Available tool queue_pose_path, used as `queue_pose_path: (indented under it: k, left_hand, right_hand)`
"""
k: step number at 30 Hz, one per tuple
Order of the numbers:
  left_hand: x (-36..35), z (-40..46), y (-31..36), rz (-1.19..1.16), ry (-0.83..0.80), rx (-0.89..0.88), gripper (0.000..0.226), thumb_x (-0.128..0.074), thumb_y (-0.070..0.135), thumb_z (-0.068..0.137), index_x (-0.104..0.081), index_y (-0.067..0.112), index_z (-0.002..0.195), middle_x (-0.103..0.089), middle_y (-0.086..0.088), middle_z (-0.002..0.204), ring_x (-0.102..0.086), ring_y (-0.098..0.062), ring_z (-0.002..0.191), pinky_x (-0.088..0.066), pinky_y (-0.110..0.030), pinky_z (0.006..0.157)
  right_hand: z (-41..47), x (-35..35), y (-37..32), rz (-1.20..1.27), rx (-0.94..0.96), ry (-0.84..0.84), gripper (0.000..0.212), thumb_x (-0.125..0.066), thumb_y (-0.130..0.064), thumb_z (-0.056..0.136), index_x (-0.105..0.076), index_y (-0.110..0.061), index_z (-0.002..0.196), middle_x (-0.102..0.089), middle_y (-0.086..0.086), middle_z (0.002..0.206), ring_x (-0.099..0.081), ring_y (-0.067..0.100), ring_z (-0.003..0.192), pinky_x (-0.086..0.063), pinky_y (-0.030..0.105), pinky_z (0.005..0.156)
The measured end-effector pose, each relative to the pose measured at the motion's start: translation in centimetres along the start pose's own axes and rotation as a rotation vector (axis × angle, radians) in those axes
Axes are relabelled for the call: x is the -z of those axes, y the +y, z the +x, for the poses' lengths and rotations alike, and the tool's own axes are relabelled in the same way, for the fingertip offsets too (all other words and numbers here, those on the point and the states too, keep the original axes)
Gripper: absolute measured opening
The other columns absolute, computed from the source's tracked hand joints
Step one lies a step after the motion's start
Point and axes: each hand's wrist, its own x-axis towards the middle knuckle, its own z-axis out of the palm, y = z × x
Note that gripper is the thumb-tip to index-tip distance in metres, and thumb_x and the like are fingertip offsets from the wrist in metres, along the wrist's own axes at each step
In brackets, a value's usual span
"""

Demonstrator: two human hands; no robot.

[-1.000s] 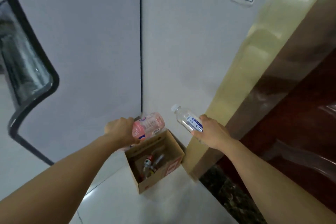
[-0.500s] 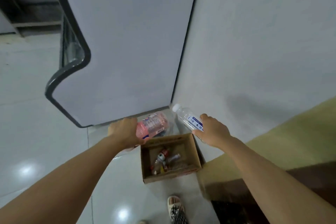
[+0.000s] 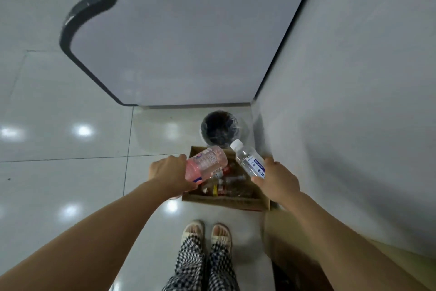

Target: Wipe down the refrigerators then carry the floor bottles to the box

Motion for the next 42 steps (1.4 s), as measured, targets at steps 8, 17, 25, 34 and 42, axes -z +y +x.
queue_pose_path:
  k: [8, 17, 25, 34, 42]
  left_hand:
    - [-10.1, 10.9, 4.0, -0.002, -0.089, -0.028, 0.065, -0.067, 0.062, 0.07, -0.044, 0.023, 0.117, -0.061, 0.003, 0.106, -0.059, -0.018, 0.094, -0.039, -0.029, 0.07]
    - [-25.0, 24.2, 6.7, 0.117, -0.05, -0.151, 0.067, -0.07, 0.059, 0.069, -0.045, 0.024, 0.121, -0.059, 0.002, 0.104, -0.058, -0.017, 0.091, -0.04, -0.029, 0.069]
    - [-35.3, 32.1, 8.1, 0.183, -0.02, -0.194, 0.066, -0.069, 0.051, 0.075, -0.042, 0.02, 0.127, -0.056, -0.003, 0.112, -0.056, -0.02, 0.099, -0.037, -0.03, 0.067]
    - [-40.1, 35.2, 8.0, 0.136, -0.01, -0.24, 0.077, -0.067, 0.054, 0.074, -0.034, 0.018, 0.134, -0.053, -0.006, 0.12, -0.053, -0.023, 0.108, -0.043, -0.033, 0.074]
    - [-39.6, 34.5, 8.1, 0.136, -0.051, -0.268, 0.077, -0.068, 0.046, 0.078, -0.03, 0.018, 0.139, -0.047, -0.007, 0.13, -0.048, -0.024, 0.117, -0.046, -0.036, 0.082]
  right_hand:
    - [7.8, -10.6, 5.4, 0.058, -0.168, -0.035, 0.052, -0.057, -0.049, 0.088, -0.041, -0.017, 0.126, -0.058, 0.004, 0.116, -0.059, 0.02, 0.1, -0.049, 0.029, 0.071]
    - [19.6, -25.5, 10.4, 0.133, -0.252, -0.076, 0.046, -0.061, -0.047, 0.086, -0.042, -0.021, 0.12, -0.06, 0.001, 0.11, -0.049, 0.012, 0.076, -0.027, 0.021, 0.048]
    - [28.0, -36.1, 12.4, 0.156, -0.26, -0.107, 0.055, -0.062, -0.04, 0.087, -0.038, -0.018, 0.132, -0.055, 0.009, 0.122, -0.058, 0.027, 0.107, -0.046, 0.032, 0.069]
    - [31.8, -39.8, 13.8, 0.186, -0.226, -0.145, 0.058, -0.061, -0.033, 0.09, -0.03, -0.017, 0.136, -0.046, 0.015, 0.134, -0.047, 0.034, 0.122, -0.047, 0.045, 0.095]
    - [31.0, -38.8, 13.3, 0.104, -0.132, -0.195, 0.067, -0.066, -0.031, 0.086, -0.029, -0.022, 0.141, -0.039, 0.01, 0.141, -0.04, 0.03, 0.129, -0.042, 0.043, 0.102]
